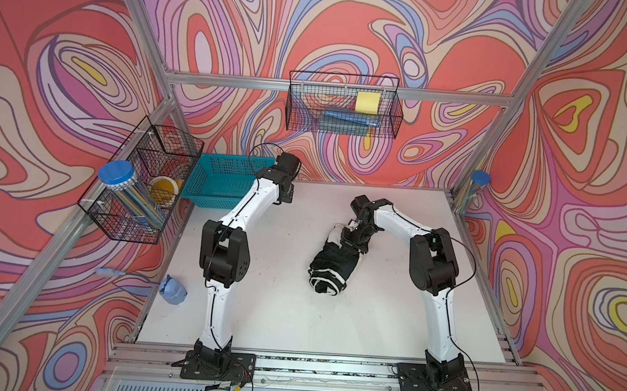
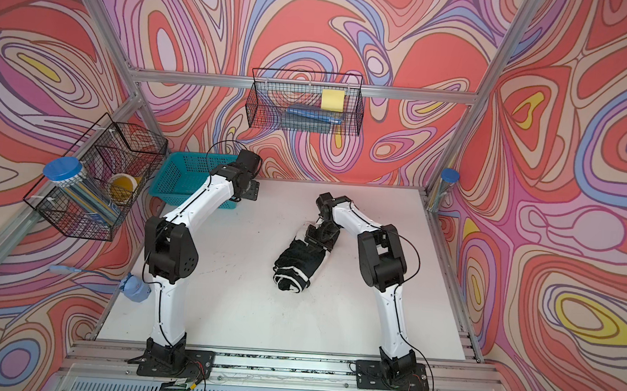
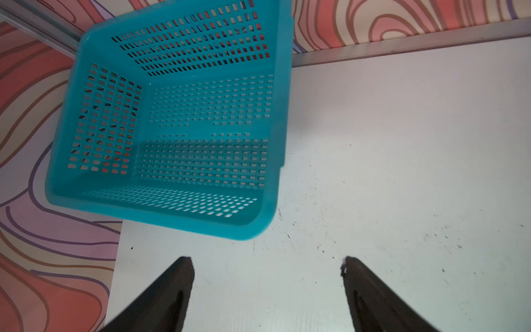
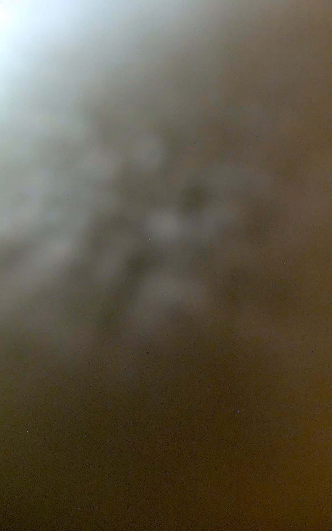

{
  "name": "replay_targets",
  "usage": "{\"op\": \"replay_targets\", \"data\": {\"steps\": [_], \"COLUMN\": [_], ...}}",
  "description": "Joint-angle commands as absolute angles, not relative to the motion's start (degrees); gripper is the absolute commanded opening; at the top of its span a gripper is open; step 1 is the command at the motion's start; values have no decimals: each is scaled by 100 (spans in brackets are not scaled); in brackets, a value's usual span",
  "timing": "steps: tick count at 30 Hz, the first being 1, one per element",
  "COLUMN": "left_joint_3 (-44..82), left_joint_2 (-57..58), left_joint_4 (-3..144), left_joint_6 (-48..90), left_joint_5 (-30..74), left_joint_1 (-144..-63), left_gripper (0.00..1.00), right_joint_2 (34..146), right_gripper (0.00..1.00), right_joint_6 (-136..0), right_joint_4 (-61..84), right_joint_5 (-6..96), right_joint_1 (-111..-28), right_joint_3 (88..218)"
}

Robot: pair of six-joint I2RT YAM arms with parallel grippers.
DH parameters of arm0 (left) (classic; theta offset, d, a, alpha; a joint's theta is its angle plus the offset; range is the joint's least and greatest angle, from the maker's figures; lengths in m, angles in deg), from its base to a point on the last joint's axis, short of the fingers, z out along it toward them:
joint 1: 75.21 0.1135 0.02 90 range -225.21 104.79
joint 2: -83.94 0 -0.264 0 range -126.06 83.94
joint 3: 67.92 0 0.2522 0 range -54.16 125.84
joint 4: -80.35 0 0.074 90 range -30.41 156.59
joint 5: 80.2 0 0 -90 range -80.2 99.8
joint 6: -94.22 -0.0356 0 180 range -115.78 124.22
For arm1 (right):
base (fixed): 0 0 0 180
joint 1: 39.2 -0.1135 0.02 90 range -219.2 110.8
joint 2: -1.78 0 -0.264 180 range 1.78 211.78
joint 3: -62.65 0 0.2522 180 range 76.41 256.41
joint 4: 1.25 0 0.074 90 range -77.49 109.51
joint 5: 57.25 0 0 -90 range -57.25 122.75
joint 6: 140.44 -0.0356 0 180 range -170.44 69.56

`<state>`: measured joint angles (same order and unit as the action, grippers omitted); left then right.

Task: Roll up the pillowcase
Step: Move the bin to the center of the board.

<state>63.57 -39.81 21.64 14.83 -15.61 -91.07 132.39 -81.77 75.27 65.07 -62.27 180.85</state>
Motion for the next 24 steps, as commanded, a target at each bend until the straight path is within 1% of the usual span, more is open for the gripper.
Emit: {"op": "replay_targets", "data": {"steps": [1, 8, 10, 13, 15, 17, 22, 24], "left_joint_3": [6649, 6962, 7044, 7038, 6941, 6757, 6501, 6456], "left_joint_2": [-4514, -5248, -5421, -5497, -5393, -5212, -4605, -4386], "left_joint_4": [2529, 2842, 2849, 2856, 2842, 2873, 2445, 2037], "left_joint_6": [1257, 1196, 1306, 1450, 1515, 1512, 1810, 2108], "left_joint_5": [-1261, -861, -753, -638, -508, -409, -376, -521], "left_joint_1": [-8966, -8757, -8677, -8620, -8644, -8710, -9146, -9433], "left_gripper": [89, 90, 87, 63, 45, 30, 2, 0], "right_joint_2": [14178, 14327, 14328, 14357, 14396, 14449, 14559, 14587], "right_gripper": [0, 0, 0, 0, 0, 0, 0, 0], "right_joint_6": [-8180, -8128, -8115, -8084, -8086, -8063, -7971, -7914], "right_joint_4": [7336, 7540, 7583, 7635, 7632, 7657, 7659, 7649], "right_joint_5": [5727, 5779, 5765, 5736, 5754, 5745, 5753, 5795], "right_joint_1": [-6295, -6207, -6171, -6111, -6081, -6066, -6010, -5976], "right_joint_3": [17751, 18002, 18049, 18097, 18100, 18139, 18231, 18240]}}
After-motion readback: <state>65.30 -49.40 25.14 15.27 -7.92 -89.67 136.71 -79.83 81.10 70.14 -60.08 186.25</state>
